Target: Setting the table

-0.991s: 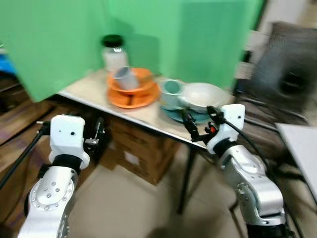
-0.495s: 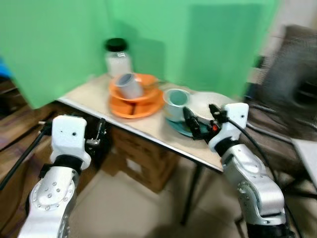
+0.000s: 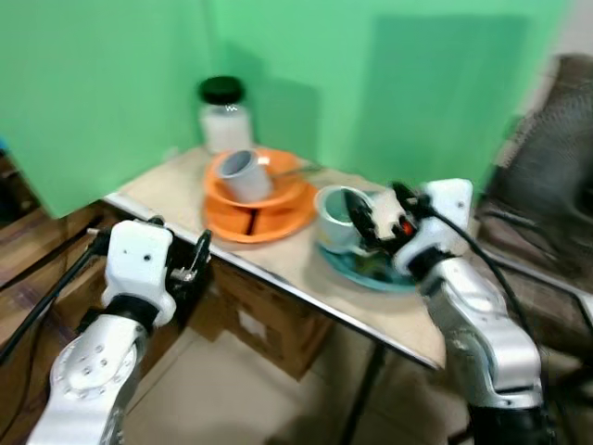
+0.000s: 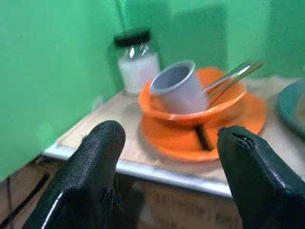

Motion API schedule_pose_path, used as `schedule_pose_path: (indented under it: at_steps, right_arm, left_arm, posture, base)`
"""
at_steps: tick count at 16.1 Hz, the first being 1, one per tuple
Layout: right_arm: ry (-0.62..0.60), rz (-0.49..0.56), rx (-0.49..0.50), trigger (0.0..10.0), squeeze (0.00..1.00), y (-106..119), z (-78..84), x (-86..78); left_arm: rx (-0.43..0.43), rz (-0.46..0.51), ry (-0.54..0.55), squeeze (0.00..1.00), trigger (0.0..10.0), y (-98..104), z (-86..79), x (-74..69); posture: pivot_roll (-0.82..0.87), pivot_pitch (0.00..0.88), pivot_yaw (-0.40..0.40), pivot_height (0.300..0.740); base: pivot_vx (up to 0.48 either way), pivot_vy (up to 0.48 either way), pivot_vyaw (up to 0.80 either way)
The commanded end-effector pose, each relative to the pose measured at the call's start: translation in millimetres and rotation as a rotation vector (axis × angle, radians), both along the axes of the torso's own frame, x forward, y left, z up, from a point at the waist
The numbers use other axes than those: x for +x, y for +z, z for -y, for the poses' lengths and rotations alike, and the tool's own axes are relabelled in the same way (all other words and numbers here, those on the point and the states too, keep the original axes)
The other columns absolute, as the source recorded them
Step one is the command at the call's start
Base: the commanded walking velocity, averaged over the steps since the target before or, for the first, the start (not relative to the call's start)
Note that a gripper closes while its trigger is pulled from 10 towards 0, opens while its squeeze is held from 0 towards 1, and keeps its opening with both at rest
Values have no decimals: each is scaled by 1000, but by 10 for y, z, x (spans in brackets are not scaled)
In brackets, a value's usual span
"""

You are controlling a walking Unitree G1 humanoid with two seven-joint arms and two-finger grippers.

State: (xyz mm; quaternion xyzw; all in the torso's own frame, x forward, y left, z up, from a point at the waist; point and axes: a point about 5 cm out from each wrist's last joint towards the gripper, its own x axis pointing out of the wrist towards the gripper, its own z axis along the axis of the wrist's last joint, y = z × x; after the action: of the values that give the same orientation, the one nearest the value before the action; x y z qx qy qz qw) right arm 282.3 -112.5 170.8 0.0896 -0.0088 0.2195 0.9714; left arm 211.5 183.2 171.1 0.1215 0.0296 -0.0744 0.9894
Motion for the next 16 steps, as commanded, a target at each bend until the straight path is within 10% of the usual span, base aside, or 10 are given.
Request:
schedule_pose_path:
  at_steps: [1, 10, 11, 12, 16]
  right_arm:
    - [8, -27, 6, 10000, 1000, -20, 85, 34]
    - [194, -118, -149, 10000, 1000, -55, 340, 190]
    - [220, -134, -164, 10000, 925, -82, 331, 175]
    - [243, -150, -183, 10000, 0, -119, 319, 164]
    - [178, -198, -215, 10000, 0, -204, 294, 261]
  left_arm:
    - [-3, -12, -99, 0, 10000, -2, 64, -13]
    - [-113, -149, -564, 0, 10000, -37, 256, -118]
    - [-116, -151, -573, 0, 10000, -40, 264, -120]
    - [-122, -155, -578, 0, 10000, -43, 269, -119]
    - [-153, -214, -632, 0, 10000, -95, 333, -236]
  posture:
    - [-44, 0, -11, 740]
    - [-71, 0, -14, 740]
    - [-73, 0, -14, 740]
    - [-73, 0, -14, 740]
    - [-68, 0, -26, 740]
  base:
    - [0, 0, 0]
    - [0, 0, 0]
    - [0, 0, 0]
    - [0, 0, 0]
    - [0, 0, 0]
